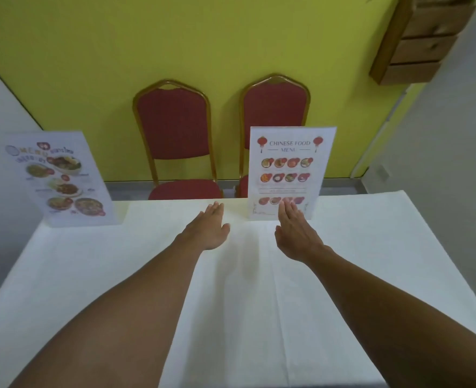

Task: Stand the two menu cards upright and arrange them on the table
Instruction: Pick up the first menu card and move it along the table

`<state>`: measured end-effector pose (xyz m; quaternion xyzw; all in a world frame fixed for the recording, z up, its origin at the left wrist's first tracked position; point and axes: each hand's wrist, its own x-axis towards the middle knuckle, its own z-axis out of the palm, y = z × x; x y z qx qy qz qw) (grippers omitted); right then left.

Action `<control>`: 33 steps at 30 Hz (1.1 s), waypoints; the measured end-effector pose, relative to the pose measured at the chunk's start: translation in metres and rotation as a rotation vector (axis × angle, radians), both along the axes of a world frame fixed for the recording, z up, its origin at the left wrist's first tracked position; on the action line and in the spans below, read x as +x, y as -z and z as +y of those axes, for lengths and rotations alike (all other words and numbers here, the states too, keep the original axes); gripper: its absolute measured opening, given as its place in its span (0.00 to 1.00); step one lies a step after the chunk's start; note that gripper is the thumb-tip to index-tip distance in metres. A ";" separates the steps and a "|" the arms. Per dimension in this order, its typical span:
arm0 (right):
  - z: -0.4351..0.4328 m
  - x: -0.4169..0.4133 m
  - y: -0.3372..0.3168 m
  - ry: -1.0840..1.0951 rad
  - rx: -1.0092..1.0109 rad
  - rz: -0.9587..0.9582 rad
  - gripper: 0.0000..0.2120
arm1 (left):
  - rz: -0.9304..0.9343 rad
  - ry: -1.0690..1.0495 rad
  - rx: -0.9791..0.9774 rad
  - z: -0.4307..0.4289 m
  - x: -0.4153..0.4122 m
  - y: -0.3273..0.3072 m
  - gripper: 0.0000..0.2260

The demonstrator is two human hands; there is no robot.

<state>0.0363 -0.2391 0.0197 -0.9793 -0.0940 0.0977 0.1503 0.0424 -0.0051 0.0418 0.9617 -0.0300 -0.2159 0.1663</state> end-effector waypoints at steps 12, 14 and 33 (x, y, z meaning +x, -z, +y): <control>-0.042 0.016 0.011 0.260 0.183 0.074 0.38 | 0.052 -0.001 -0.071 -0.050 0.042 0.009 0.33; -0.047 0.025 0.011 0.331 0.263 0.046 0.38 | 0.043 -0.029 -0.100 -0.054 0.049 0.010 0.33; -0.092 0.078 -0.007 0.441 0.681 0.086 0.26 | 0.004 -0.388 -0.469 -0.108 0.080 0.011 0.30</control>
